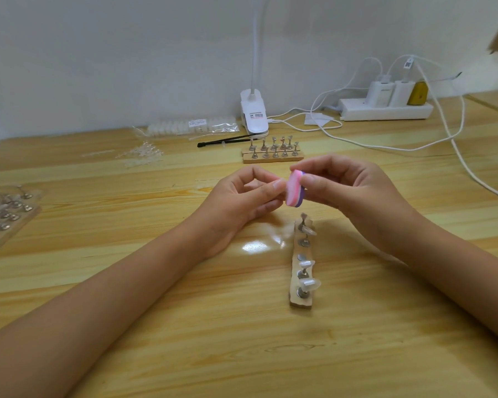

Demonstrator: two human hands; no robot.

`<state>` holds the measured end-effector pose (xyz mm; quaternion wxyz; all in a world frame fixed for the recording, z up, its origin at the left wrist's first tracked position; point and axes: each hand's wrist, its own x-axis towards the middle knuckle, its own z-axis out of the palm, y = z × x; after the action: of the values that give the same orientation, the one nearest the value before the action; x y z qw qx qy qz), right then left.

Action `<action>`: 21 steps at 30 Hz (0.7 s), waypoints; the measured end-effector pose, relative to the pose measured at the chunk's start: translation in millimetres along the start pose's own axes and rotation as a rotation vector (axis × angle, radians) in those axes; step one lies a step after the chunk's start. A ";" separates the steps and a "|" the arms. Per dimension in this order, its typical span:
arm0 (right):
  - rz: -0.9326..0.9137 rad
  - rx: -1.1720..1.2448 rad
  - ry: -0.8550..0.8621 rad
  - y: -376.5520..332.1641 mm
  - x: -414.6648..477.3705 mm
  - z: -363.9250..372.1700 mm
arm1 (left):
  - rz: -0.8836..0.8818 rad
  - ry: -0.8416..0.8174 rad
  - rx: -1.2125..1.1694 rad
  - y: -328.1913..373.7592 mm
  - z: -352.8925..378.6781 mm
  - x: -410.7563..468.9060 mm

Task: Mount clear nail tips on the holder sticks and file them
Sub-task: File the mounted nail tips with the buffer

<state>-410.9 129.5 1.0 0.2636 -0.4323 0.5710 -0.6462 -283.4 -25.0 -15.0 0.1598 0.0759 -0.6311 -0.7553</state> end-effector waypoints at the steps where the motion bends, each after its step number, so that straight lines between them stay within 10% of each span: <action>1: -0.007 0.019 0.032 -0.1 0.7 0.4 | 0.002 0.006 0.005 -0.2 0.1 0.0; 21: -0.033 0.163 0.191 1.5 2.8 -3.6 | -0.027 0.045 -0.050 1.7 0.0 1.6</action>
<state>-415.6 128.7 0.4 0.2316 -0.3554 0.5317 -0.7331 -284.6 -25.8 -13.2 0.1654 0.0974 -0.6073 -0.7709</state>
